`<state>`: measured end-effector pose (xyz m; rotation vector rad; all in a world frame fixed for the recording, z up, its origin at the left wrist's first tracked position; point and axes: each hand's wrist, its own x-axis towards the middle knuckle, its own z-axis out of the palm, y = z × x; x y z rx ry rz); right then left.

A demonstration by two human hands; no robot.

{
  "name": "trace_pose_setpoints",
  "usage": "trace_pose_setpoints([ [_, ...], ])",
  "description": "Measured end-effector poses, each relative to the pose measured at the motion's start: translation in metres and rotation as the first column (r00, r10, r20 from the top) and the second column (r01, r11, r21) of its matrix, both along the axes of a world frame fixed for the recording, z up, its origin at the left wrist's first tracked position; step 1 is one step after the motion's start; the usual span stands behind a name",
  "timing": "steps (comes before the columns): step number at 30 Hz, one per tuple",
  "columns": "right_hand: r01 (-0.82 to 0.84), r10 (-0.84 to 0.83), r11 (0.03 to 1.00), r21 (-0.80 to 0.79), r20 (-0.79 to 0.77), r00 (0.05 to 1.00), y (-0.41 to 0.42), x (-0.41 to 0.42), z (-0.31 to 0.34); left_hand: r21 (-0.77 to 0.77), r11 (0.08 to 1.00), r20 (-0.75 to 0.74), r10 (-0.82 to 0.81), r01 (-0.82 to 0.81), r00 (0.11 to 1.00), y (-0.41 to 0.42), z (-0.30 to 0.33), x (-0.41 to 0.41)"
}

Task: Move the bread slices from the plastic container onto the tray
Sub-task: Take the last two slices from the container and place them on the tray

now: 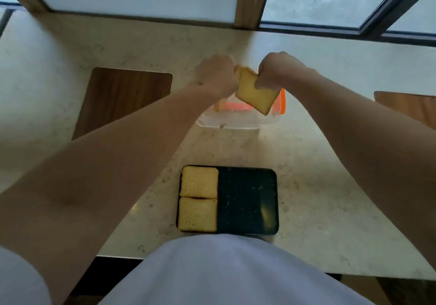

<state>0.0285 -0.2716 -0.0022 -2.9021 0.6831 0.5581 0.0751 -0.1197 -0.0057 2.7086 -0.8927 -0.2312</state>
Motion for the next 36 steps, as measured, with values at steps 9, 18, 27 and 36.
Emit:
trace_pose_setpoints([
  [9, 0.259, -0.660, 0.536, 0.803, 0.208, 0.722, 0.022, -0.139, 0.059, -0.519, 0.615, -0.709, 0.078, -0.594, 0.701, 0.097, 0.032, -0.073],
  [18, 0.271, -0.749, -0.465, 0.843, -0.538, 0.387, 0.111, -0.262, -0.057, -0.089, 0.402, -0.994, 0.016, -0.911, 0.104, 0.170, -0.067, -0.182],
  [27, 0.270, -0.795, -0.566, 0.779, -0.602, 0.068, 0.156, -0.294, -0.109, -0.079, 0.337, -0.990, 0.081, -0.938, 0.113, 0.178, -0.092, -0.219],
  [36, 0.232, -0.784, -0.586, 0.777, -0.616, 0.082, 0.153, -0.282, -0.126, -0.039, 0.330, -0.990, 0.113, -0.943, 0.081, 0.190, -0.105, -0.218],
])
